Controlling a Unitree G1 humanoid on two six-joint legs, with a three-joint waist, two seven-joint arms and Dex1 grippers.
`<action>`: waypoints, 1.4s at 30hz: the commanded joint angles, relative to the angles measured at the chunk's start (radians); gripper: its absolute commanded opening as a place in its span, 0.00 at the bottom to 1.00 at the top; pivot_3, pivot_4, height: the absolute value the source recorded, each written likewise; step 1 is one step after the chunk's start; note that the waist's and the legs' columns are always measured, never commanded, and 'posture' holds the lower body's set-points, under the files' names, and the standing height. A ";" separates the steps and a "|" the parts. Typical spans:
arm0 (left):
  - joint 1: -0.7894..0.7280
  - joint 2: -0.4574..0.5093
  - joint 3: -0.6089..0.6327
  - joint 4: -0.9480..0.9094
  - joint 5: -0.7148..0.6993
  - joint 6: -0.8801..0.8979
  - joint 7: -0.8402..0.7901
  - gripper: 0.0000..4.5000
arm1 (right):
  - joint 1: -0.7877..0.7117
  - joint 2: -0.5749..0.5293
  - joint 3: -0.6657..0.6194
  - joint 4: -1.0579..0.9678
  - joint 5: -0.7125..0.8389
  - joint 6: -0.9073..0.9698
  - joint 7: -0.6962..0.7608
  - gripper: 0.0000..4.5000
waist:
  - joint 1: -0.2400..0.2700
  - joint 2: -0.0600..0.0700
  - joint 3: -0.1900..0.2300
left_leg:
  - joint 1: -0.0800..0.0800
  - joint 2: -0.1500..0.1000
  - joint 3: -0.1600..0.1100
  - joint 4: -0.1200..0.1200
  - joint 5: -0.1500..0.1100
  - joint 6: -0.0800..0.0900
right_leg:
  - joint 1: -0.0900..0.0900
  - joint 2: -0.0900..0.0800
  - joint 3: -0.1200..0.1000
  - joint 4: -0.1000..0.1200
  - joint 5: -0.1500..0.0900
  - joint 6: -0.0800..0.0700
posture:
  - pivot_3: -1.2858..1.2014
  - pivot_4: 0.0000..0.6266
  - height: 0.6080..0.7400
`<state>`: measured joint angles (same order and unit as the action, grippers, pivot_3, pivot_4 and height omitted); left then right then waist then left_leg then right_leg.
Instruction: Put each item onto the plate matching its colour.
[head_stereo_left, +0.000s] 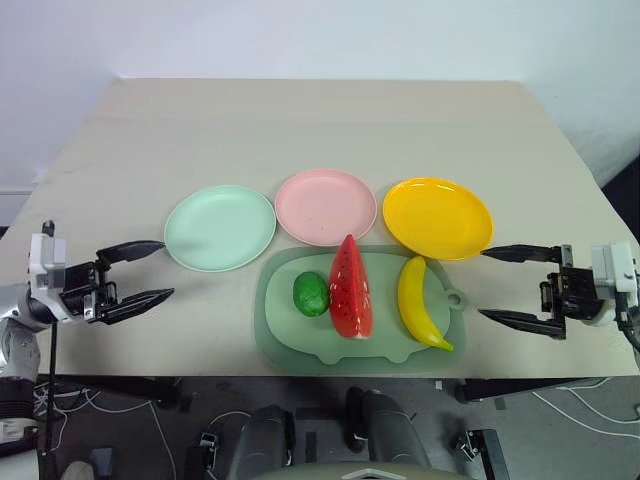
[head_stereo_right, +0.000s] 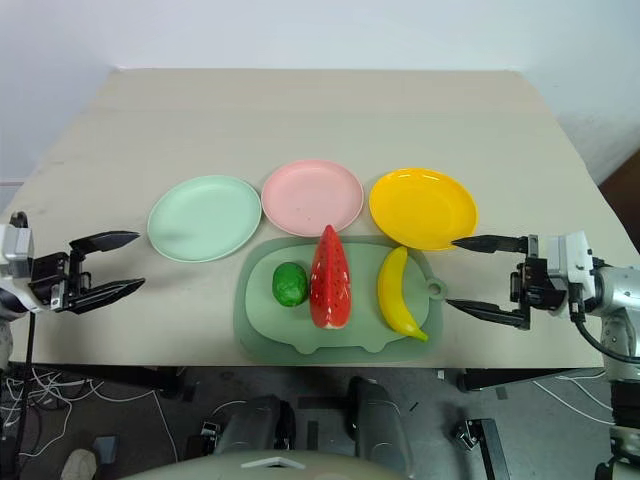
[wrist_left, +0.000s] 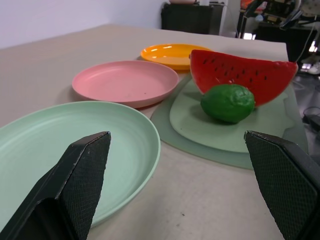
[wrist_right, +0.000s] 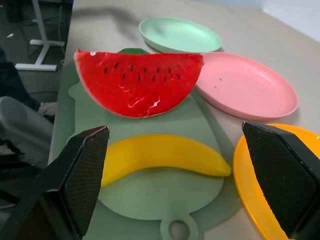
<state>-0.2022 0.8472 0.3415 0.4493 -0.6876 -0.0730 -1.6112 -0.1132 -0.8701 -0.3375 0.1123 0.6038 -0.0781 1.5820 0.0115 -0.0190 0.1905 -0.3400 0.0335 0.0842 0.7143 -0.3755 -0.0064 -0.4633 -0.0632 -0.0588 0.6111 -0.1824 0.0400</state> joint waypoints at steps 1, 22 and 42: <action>0.017 0.025 0.009 -0.023 -0.017 -0.005 -0.003 1.00 | 0.014 -0.038 -0.014 0.002 0.007 -0.035 0.030 1.00 | 0.000 0.000 0.000 | 0.000 0.000 0.000 0.000 0.000 0.000 | 0.000 0.000 0.000 0.000 0.000 0.000 | 0.52 0.24 0.97; 0.075 0.007 0.026 -0.088 -0.001 0.004 -0.003 1.00 | 0.034 -0.106 0.020 0.061 0.037 -0.107 0.032 1.00 | 0.000 0.000 0.000 | 0.000 0.000 0.000 0.000 0.000 0.000 | 0.000 0.000 0.000 0.000 0.000 0.000 | 0.52 0.24 0.97; 0.138 -0.019 0.045 -0.151 0.051 -0.047 0.005 1.00 | 0.096 -0.159 0.016 -0.146 -0.001 0.152 -0.122 1.00 | 0.001 0.000 0.000 | 0.000 0.000 0.000 0.000 0.000 0.000 | 0.000 0.000 0.000 0.000 -0.001 -0.002 | 0.52 0.24 0.97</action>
<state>-0.0544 0.8254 0.3774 0.2962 -0.6413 -0.0999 -1.5917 -0.0286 -0.9965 -0.2898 0.0352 0.5904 0.0152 1.4857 0.0127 -0.0189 0.1905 -0.3401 0.0339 0.0843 0.7144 -0.3755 -0.0064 -0.4637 -0.0633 -0.0585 0.6112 -0.1838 0.0378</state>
